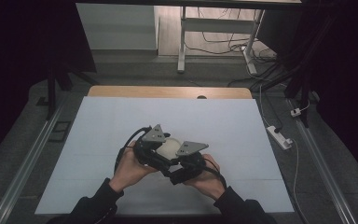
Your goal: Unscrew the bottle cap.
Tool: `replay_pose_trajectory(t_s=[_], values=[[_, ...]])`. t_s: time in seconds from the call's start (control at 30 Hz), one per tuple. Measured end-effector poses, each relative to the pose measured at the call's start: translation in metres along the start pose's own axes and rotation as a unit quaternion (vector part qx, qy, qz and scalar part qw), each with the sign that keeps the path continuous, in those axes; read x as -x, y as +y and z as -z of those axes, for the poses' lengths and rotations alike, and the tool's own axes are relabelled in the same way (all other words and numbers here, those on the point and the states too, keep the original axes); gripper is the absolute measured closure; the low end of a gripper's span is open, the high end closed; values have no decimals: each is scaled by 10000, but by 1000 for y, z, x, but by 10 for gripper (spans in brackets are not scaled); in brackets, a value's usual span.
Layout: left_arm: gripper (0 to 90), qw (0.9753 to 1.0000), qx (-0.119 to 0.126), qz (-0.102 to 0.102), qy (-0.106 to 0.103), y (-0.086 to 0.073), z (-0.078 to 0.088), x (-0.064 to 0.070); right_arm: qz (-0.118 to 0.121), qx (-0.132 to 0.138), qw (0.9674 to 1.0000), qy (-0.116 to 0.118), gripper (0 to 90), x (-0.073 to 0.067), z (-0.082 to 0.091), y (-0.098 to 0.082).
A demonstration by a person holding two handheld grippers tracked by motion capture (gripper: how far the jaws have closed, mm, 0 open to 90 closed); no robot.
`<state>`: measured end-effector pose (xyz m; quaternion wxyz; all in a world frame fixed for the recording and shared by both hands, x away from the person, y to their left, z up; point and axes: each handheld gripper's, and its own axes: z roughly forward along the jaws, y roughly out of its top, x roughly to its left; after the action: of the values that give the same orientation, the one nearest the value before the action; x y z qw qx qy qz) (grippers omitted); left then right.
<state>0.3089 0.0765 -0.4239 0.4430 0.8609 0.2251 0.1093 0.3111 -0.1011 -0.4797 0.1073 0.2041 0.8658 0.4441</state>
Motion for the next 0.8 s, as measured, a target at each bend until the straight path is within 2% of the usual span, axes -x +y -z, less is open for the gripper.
replay_pose_trajectory(t_s=[0.07, 0.2, 0.3, 0.37, 0.47, 0.6, 0.7, 0.8], values=[[76, 9999, 3, -99, -47, 0, 0, 0, -7, 4, 10000, -11, 71, 1, 0, 0], [22, 9988, 25, -257, -412, -1, 3, -5, -27, 36, 10000, 86, 71, 2, 2, 0], [19, 9970, 22, -490, -602, -2, 11, -8, -3, 82, 9998, 191, 71, 4, 4, -1], [22, 9944, 35, -628, -855, -4, 17, -13, 52, 118, 9995, 293, 71, 5, 5, -2], [23, 9887, 55, -807, -1265, -8, 24, -20, 152, 137, 9986, 487, 71, 5, 7, -2], [28, 9819, 84, -980, -1618, -11, 25, -22, 244, 153, 9959, 858, 71, 0, 6, -1], [34, 9775, 70, -1119, -1789, -12, 22, -21, 392, 119, 9938, 1030, 71, -5, 5, 0], [70, 9759, 78, -1206, -1815, -12, 20, -18, 487, 105, 9923, 1138, 71, -10, 4, 0]])
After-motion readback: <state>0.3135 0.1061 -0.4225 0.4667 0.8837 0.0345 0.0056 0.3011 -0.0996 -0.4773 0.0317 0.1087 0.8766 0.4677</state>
